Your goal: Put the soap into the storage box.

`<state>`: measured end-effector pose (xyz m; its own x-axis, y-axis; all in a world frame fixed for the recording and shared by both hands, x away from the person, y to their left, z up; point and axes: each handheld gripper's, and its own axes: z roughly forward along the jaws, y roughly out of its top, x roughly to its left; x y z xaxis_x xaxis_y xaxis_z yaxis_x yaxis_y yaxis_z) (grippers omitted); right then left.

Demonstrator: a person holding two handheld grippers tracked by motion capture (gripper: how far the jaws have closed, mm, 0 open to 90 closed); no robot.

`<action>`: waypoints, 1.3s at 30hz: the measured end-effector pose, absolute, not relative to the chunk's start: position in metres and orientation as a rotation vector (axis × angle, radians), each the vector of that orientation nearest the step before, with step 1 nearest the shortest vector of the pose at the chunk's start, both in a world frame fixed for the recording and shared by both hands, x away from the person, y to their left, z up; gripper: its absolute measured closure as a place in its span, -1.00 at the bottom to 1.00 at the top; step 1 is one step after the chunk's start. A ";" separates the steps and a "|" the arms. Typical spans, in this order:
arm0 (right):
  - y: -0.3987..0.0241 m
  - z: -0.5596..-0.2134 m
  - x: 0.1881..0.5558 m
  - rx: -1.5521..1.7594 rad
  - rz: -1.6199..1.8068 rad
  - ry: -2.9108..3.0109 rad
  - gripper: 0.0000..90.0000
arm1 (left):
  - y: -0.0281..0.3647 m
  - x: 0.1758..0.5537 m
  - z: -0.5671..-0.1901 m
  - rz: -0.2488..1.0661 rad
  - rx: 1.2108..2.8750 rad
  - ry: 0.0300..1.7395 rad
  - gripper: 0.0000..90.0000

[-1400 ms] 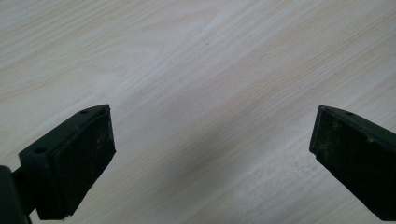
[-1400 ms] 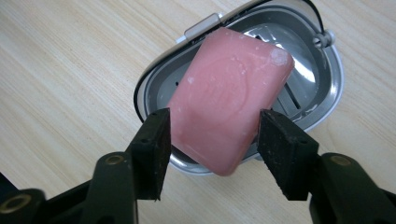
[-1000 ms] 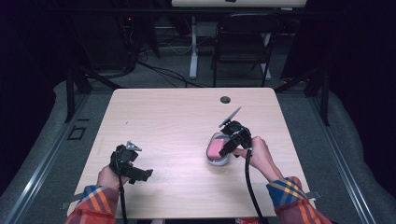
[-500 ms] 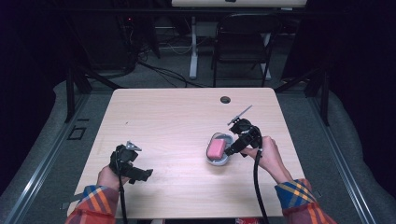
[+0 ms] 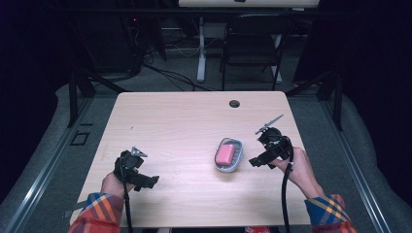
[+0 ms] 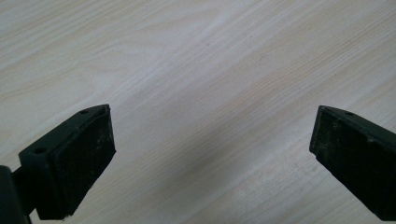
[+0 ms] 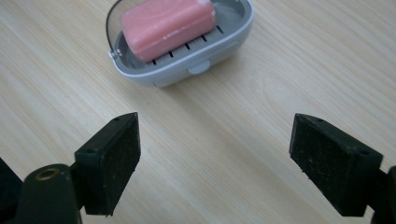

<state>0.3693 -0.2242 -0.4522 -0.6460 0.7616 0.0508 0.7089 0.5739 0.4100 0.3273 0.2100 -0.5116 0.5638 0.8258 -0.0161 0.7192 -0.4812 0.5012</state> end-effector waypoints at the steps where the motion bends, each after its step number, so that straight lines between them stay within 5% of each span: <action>1: -0.226 -0.452 0.368 1.257 0.613 2.664 -0.67 | 0.210 0.327 -0.512 0.313 2.344 1.245 -1.00; 39: -0.310 -0.514 0.327 1.339 0.361 2.593 -0.83 | 0.209 0.328 -0.513 0.313 2.351 1.247 -1.00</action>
